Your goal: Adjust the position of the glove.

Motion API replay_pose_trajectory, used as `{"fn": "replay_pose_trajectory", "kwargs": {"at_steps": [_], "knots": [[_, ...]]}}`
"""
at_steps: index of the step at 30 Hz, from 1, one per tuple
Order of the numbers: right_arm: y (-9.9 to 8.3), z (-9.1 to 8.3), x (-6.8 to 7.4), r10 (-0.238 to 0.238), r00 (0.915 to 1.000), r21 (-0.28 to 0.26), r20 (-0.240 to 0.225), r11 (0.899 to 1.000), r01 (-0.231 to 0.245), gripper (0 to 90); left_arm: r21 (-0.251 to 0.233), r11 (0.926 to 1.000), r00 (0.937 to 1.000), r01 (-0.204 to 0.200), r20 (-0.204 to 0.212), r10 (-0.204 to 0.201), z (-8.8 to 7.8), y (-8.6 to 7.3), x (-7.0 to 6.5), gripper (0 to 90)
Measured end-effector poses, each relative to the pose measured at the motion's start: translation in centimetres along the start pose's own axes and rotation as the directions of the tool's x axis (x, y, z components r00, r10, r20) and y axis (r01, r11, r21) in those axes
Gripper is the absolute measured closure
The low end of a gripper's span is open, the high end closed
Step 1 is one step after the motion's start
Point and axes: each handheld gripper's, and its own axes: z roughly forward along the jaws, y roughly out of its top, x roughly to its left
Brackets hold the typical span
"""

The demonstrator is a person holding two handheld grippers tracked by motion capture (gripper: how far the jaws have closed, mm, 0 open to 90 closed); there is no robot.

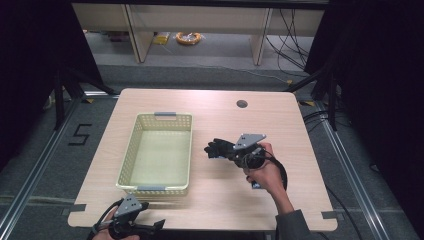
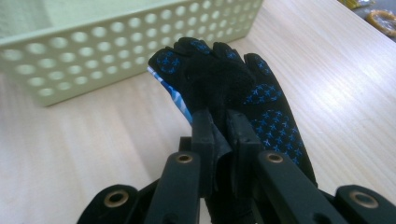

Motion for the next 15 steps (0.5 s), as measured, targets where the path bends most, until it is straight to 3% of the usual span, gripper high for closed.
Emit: {"fn": "replay_pose_trajectory", "kwargs": {"at_steps": [3, 6, 9, 10, 12, 13, 15], "knots": [[-0.3, -0.8, 0.8, 0.003, 1.0000, -0.001, 0.006, 1.000, -0.003, 83.7, -0.014, 0.9998, 0.9999, 0.011, 0.002, -0.011, 0.0, -0.1, 0.0, 16.5], [-1.3, -2.0, 2.2, 0.020, 0.9995, 0.004, -0.023, 1.000, -0.020, 83.7, -0.016, 0.9999, 1.0000, 0.005, 0.002, -0.005, 0.0, 0.0, 0.0, 16.5], [-1.9, -2.4, 2.9, 0.011, 0.9997, 0.003, -0.024, 1.000, -0.011, 83.7, -0.018, 0.9998, 1.0000, 0.007, 0.002, -0.007, 0.0, 0.0, 0.0, 16.5], [-2.5, -2.7, 3.7, 0.012, 0.9994, 0.008, -0.034, 1.000, -0.012, 83.6, -0.008, 0.9999, 0.9998, -0.011, -0.019, 0.011, 0.0, 0.0, 0.1, 16.5], [-2.8, -2.7, 4.0, 0.006, 0.9990, 0.010, -0.044, 1.000, -0.006, 83.6, -0.006, 1.0000, 1.0000, -0.002, -0.002, 0.002, -0.1, 0.0, 0.1, 16.5], [-3.4, -2.9, 4.7, 0.021, 0.9988, 0.016, -0.045, 1.000, -0.020, 83.6, -0.025, 0.9997, 1.0000, 0.003, -0.007, -0.003, 0.0, -0.1, 0.0, 16.5], [-3.7, -2.9, 5.3, 0.010, 0.9986, 0.019, -0.053, 1.000, -0.009, 83.6, -0.018, 0.9998, 0.9999, -0.002, -0.012, 0.002, 0.0, -0.1, 0.0, 16.5]]}}
